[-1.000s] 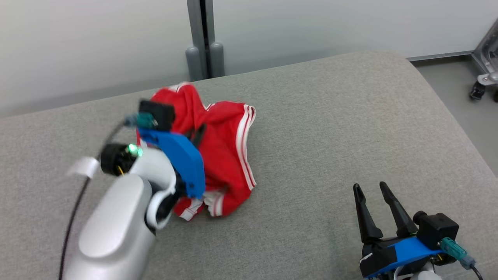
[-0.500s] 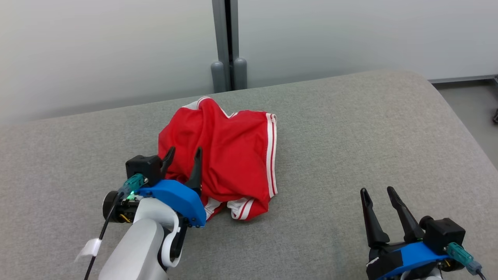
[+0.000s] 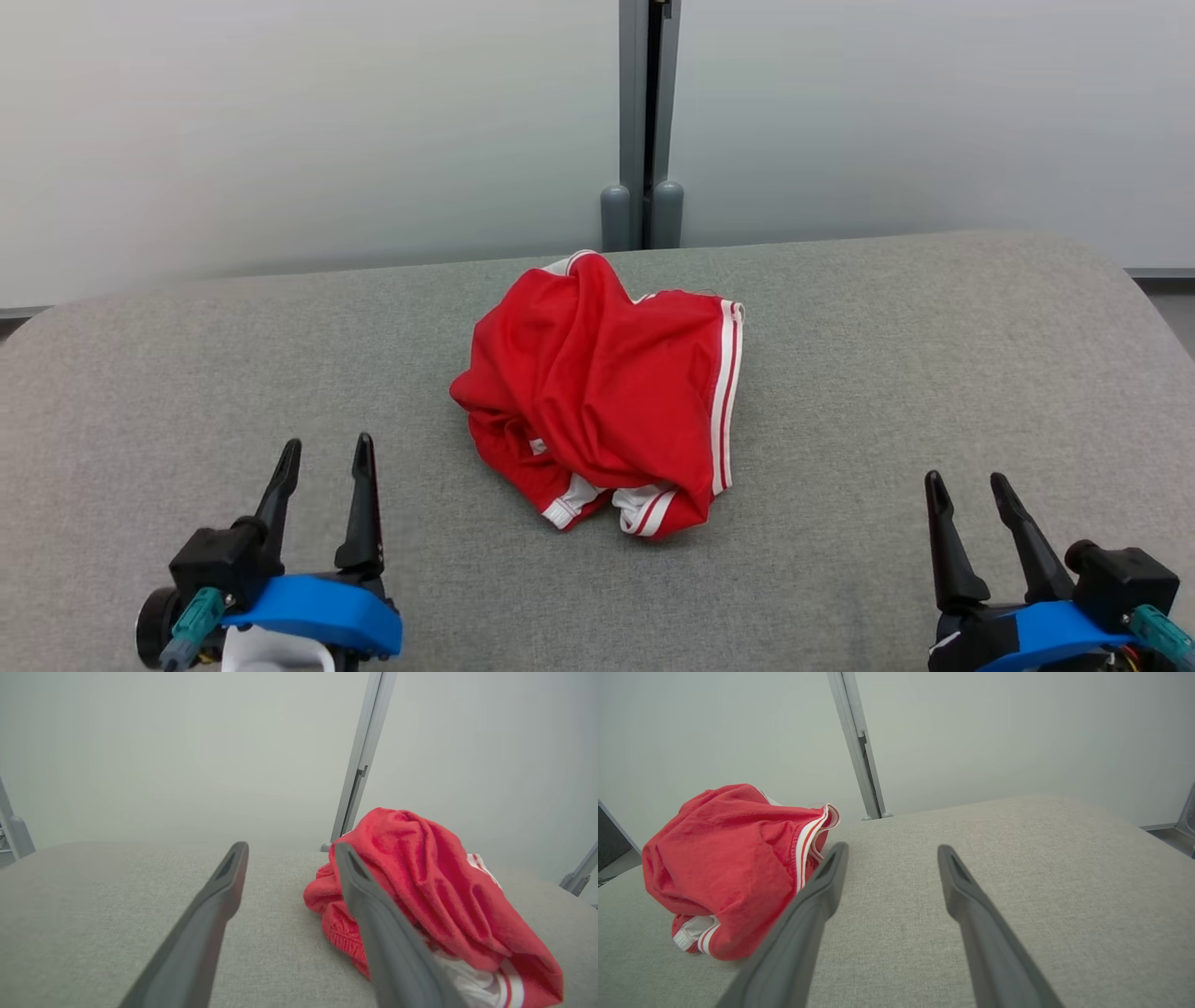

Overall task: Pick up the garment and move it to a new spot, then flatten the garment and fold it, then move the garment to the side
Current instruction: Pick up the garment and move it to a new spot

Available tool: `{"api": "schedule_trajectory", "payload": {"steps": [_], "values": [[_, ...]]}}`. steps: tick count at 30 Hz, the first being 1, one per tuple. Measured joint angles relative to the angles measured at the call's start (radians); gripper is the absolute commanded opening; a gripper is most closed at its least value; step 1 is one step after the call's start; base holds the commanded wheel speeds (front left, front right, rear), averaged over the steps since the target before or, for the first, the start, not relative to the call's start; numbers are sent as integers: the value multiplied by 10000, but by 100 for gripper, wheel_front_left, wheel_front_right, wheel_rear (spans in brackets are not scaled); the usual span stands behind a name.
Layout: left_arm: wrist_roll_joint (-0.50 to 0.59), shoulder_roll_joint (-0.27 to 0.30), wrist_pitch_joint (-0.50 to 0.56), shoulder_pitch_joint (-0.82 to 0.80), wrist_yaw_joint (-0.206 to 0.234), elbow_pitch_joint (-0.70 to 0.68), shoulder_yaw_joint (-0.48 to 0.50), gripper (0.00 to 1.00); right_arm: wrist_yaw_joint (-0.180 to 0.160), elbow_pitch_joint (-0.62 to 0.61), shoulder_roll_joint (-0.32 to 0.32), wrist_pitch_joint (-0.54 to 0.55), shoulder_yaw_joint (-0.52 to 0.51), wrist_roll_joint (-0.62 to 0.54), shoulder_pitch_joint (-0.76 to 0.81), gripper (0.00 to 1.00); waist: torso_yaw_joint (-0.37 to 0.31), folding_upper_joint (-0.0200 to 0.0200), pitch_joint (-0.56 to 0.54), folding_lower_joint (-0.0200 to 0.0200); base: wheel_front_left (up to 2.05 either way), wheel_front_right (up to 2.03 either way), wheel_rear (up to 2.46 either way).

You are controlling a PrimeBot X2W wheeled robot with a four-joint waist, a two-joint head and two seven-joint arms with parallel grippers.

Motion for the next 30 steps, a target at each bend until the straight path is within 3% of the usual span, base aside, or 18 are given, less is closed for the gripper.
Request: {"api": "schedule_trajectory", "payload": {"steps": [6,19,24,30], "values": [[405,36,-35,1001,59,-708,667,100,2,-322,2,219,-113,-268,240,100,377,0,-110,0,0,0,0],[888,167,27,1833,144,-479,1060,100,0,-913,-4,610,-228,-617,612,100,582,2,-111,1,0,0,0],[899,134,700,1460,313,-832,949,100,0,-773,-4,558,-153,-320,590,100,388,2,-22,1,0,0,0],[894,98,2702,-126,213,-1450,368,100,0,-637,-2,462,67,-215,512,100,173,2,238,2,0,0,0]]}}
